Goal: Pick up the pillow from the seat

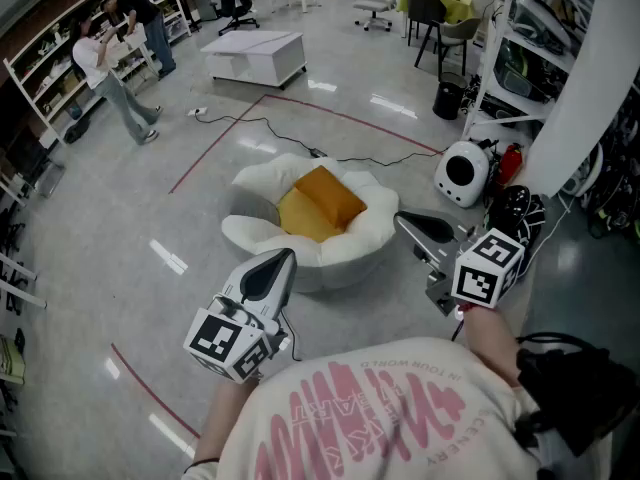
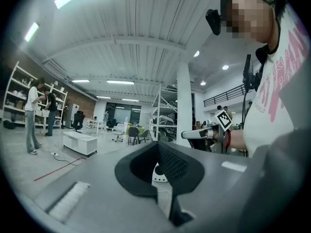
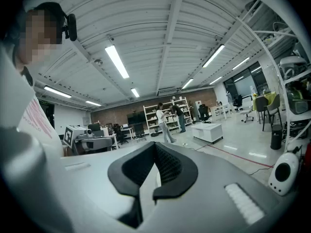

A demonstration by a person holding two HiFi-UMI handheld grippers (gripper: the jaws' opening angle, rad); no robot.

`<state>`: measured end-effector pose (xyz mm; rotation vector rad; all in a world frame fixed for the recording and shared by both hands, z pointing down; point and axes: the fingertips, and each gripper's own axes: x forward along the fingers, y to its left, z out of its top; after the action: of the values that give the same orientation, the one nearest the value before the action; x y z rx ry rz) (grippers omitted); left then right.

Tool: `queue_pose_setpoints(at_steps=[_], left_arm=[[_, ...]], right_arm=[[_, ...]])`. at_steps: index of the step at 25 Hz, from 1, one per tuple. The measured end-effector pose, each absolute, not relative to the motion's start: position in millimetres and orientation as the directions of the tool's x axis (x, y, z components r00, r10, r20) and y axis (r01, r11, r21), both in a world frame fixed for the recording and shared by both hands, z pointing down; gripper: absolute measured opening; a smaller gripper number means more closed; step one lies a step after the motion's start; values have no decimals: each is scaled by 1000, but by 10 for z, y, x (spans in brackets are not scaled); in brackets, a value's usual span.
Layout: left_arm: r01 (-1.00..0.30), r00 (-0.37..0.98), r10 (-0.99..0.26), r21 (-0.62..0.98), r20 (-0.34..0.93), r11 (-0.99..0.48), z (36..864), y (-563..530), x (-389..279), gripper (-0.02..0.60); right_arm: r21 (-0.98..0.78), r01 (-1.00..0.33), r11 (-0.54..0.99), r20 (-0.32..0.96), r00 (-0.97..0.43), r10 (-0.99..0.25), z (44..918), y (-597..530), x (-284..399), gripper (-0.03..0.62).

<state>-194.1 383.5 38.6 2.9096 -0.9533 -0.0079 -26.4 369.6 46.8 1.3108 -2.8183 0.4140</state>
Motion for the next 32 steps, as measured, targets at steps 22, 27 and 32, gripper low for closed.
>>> queue_pose_setpoints(at_steps=[22,27,32], left_arm=[[-684,727,-683,148,66,-714,638,2555,-1825,16],[-702,710,-699,157,88,-694,760,1960,-1586,15],[-720,692,-711,179,123,-670,910,1404,-1309,16]], right_arm=[[-249,-732,634,143,-675,-724,734,2117,100,8],[-263,-713,649,139,-694,-706,799,1426,397,8],[-264,-701,663,166,-710,-685,871,810,673,9]])
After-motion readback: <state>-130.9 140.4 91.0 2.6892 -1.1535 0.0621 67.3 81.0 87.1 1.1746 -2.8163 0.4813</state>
